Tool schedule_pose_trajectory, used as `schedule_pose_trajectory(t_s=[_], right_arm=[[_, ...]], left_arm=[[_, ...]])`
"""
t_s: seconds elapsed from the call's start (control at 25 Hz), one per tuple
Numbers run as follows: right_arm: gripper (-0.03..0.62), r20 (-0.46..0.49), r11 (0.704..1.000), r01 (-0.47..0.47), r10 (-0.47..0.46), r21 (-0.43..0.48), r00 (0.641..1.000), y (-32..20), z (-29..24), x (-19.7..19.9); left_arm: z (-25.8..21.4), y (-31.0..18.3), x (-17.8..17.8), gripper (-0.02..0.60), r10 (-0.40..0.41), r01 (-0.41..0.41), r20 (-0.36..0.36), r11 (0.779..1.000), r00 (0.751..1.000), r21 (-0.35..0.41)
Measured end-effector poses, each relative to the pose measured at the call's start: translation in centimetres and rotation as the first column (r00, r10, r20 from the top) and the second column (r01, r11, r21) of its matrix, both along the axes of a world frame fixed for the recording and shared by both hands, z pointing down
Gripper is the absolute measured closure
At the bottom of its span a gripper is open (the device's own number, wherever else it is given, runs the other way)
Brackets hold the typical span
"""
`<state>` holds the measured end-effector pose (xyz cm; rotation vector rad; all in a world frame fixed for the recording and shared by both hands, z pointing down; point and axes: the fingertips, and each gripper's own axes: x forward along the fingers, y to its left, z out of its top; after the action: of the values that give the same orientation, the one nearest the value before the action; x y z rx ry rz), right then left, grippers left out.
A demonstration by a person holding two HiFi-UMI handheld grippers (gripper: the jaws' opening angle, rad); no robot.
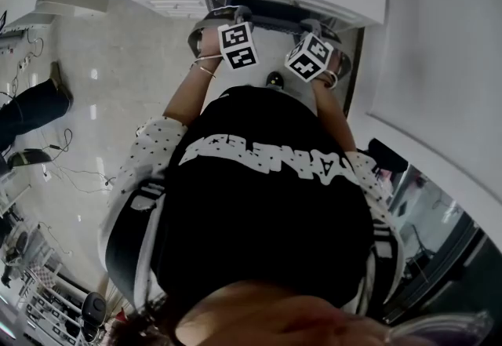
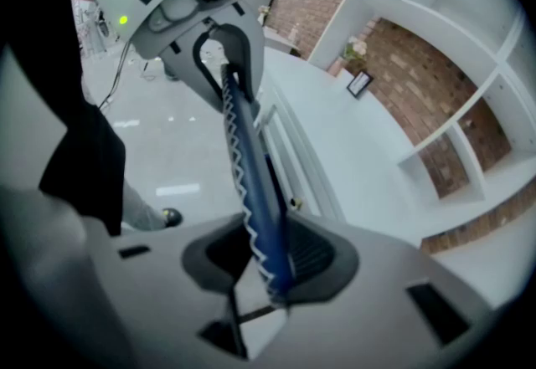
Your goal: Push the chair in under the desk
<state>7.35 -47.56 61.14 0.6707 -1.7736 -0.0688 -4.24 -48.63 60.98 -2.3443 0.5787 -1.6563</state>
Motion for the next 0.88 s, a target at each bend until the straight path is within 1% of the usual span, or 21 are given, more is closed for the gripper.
schedule_pose_trajectory(t_s=[0.4, 0.64, 0.88], right_arm=[[0.471, 0.013, 1.0, 0.018, -0.018, -0.009, 1.0, -0.7, 0.2, -0.5], [0.471, -0.003, 1.0, 0.018, -0.018, -0.009, 1.0, -1.3, 0.4, 0.0], [0.471, 0.016, 0.999, 0.033, -0.033, -0.02, 0.999, -1.5, 0.5, -0.2]], left_arm=[[0.0, -1.1, -0.4, 0.443, -0.012, 0.011, 0.012, 1.0, 1.0, 0.009], [0.3, -1.3, 0.0, 0.444, -0.003, 0.003, 0.004, 1.0, 1.0, 0.0], [0.4, -1.5, 0.0, 0.442, -0.009, 0.009, 0.007, 1.0, 1.0, -0.008]])
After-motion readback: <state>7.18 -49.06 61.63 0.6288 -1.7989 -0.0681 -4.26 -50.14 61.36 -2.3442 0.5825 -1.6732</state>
